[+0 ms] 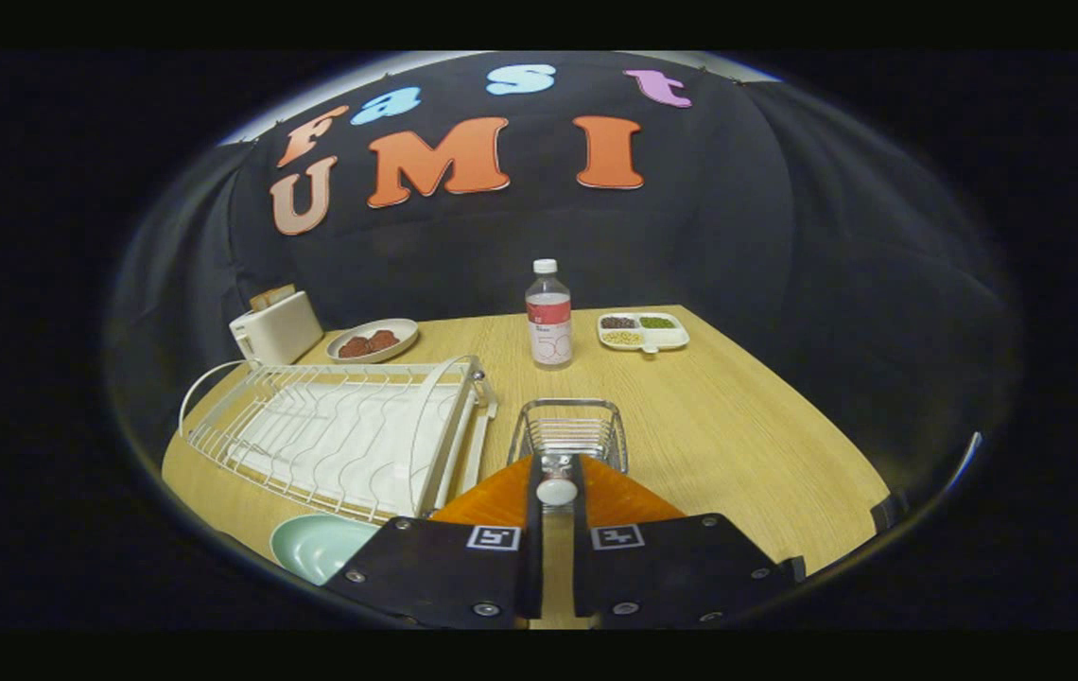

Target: Take the plate from the dish rack, then take the spoon from the basket and place it into the plate.

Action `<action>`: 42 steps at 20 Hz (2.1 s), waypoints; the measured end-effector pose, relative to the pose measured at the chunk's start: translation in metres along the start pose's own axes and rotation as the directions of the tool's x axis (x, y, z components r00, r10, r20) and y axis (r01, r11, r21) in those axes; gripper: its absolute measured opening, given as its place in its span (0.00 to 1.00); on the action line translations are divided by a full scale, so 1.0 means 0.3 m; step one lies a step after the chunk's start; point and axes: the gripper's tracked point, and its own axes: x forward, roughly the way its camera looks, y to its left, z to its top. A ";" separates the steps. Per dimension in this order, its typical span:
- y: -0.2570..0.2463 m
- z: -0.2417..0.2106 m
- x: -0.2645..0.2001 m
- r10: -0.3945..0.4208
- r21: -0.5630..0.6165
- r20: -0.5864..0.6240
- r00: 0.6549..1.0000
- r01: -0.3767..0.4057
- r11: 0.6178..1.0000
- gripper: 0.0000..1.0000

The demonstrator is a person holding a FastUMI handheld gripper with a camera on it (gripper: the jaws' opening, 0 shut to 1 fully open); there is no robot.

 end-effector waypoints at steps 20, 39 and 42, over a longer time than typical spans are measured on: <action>0.029 0.246 -0.308 0.047 0.005 0.123 0.991 -0.048 0.999 0.11; 0.404 0.055 -0.445 0.445 -0.075 -0.060 0.893 -0.449 0.890 0.11; 0.462 0.000 -0.411 0.475 -0.060 -0.104 0.874 -0.483 0.874 0.11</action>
